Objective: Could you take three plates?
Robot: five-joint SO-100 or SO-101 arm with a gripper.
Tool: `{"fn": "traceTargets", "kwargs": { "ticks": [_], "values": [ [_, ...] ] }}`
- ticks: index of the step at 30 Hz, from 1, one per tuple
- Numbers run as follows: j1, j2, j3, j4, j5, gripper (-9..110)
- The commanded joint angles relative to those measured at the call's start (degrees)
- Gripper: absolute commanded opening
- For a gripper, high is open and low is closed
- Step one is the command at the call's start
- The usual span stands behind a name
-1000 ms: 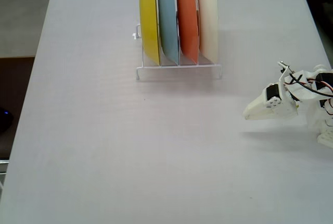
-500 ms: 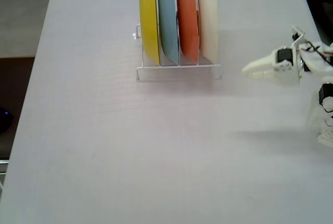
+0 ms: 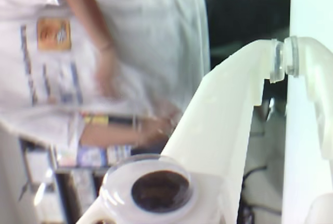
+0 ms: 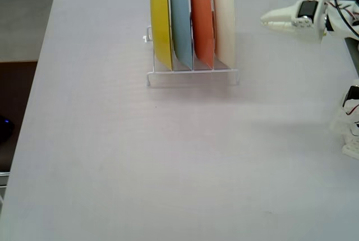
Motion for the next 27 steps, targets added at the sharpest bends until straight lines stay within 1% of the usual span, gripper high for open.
{"fn": "traceTargets", "kwargs": {
  "ticks": [1, 6, 11, 18, 27],
  "values": [
    [0.9, -5.0, -6.8, 0.1, -2.6, 7],
    [1.8, -12.0, -11.4, 0.5, -9.4, 13],
    [3.9, -19.5, -17.1, 1.7, -13.9, 19],
    [6.1, -26.9, -23.3, 3.8, -16.2, 20],
    [8.9, -33.1, -28.6, 7.5, -20.0, 24]
  ]
}}
